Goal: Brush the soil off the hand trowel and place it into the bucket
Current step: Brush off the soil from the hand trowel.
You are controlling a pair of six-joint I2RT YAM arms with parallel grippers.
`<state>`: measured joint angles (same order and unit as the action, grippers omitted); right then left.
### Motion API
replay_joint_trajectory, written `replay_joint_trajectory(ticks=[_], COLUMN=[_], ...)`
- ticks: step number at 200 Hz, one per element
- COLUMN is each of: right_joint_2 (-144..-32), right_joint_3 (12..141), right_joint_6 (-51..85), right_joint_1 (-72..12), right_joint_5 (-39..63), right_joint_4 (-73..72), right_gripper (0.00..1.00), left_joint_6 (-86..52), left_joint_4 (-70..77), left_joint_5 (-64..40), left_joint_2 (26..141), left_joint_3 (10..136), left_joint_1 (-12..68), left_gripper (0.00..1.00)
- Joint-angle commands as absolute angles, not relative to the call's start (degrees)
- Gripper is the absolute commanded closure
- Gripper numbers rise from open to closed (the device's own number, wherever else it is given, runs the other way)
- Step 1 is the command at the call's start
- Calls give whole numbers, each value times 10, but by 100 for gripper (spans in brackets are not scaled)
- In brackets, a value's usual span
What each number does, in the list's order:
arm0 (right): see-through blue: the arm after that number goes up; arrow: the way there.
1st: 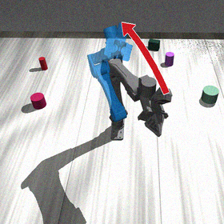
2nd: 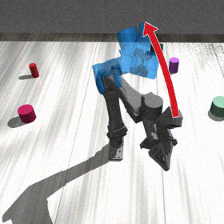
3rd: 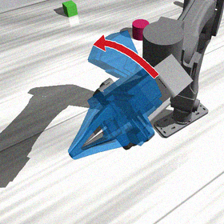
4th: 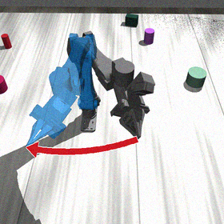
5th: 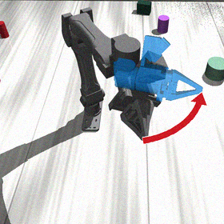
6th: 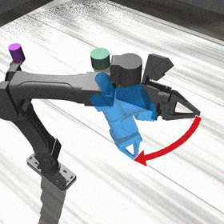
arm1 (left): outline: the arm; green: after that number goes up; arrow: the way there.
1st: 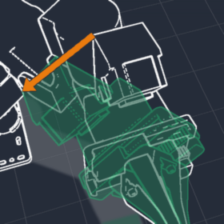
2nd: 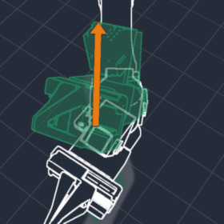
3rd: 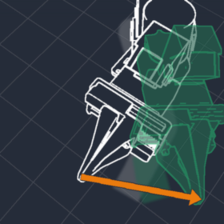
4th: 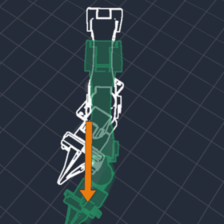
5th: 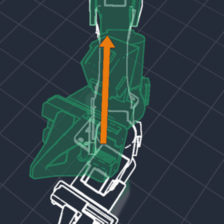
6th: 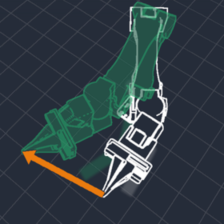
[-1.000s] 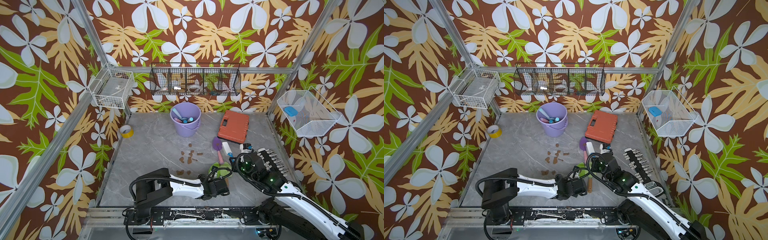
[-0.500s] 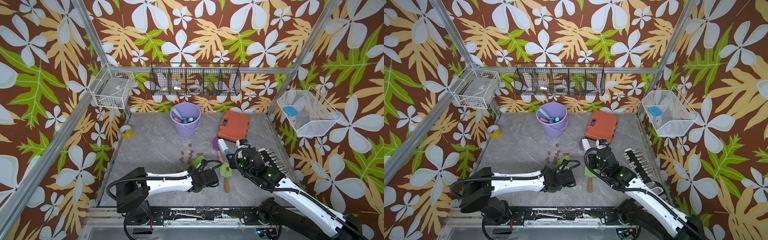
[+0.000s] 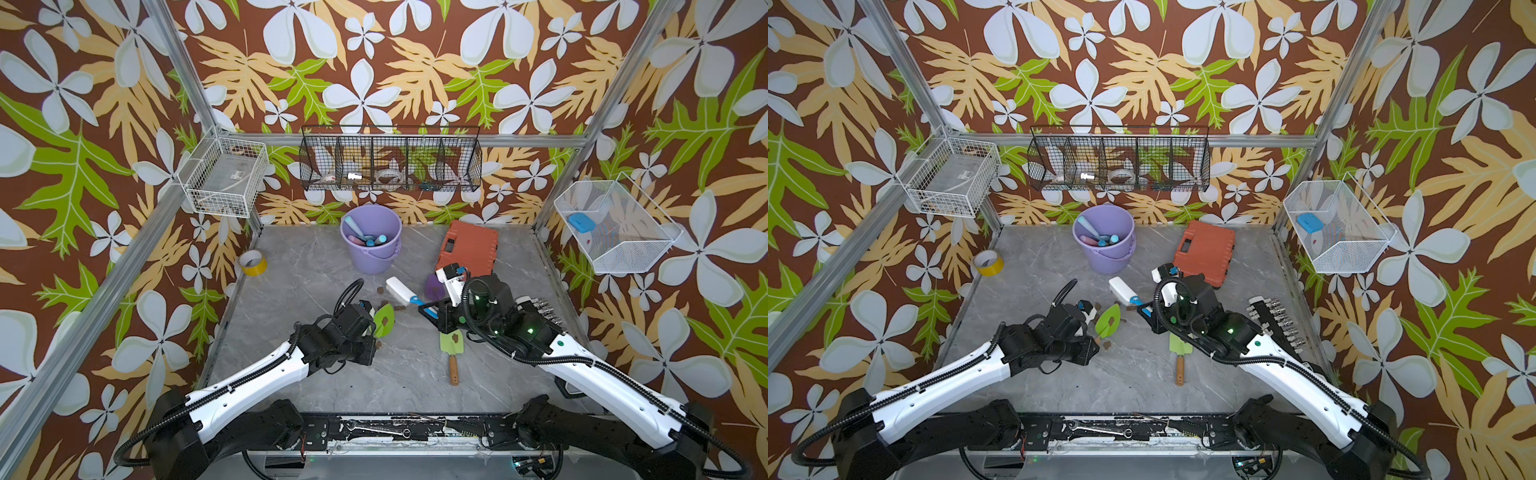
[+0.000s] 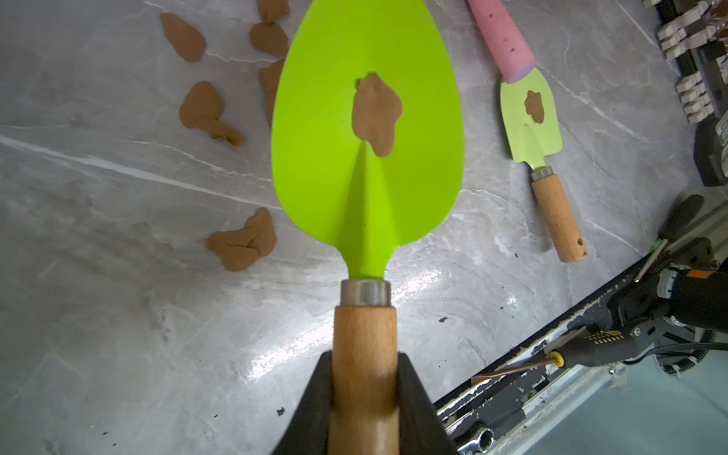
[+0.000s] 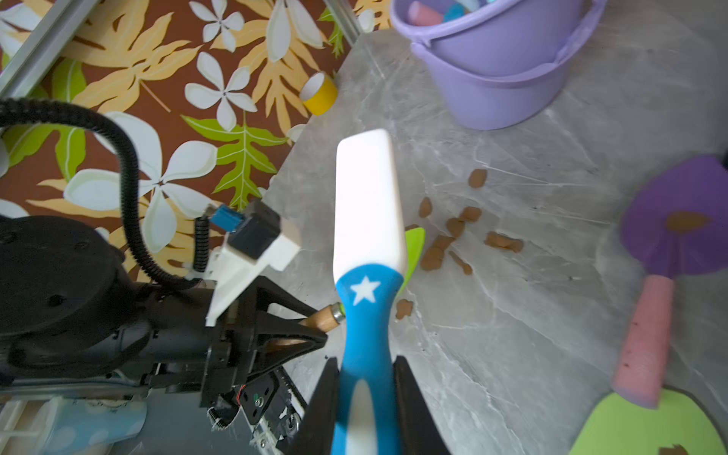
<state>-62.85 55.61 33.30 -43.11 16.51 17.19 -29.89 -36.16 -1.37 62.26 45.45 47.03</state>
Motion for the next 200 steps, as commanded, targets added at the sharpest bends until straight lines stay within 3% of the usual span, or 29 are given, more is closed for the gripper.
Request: replay_joint_trajectory(ticks=[1, 44, 117, 144, 155, 179, 200], right_joint_2=[-656, -687, -784, -821, -806, -749, -771], right_joint_3=[579, 601, 645, 674, 679, 644, 645], right_joint_6=[312, 313, 252, 260, 260, 252, 263], right_joint_1=[-459, -486, -547, -544, -545, -547, -548], right_joint_5=[152, -9, 94, -116, -155, -23, 68], right_joint_4=[199, 272, 299, 373, 364, 247, 243], right_gripper=[100, 100, 100, 100, 100, 100, 100], left_joint_6=[-288, -289, -288, -292, -294, -297, -298], left_joint_4=[-377, -397, -430, -432, -432, -436, -438], left_joint_5=[7, 44, 91, 92, 93, 93, 97], left_joint_2=[634, 640, 668, 665, 662, 657, 656], left_joint_3=[463, 485, 514, 513, 511, 508, 508], left_joint_1=[467, 465, 466, 466, 466, 466, 466], left_gripper=[100, 100, 100, 100, 100, 100, 100])
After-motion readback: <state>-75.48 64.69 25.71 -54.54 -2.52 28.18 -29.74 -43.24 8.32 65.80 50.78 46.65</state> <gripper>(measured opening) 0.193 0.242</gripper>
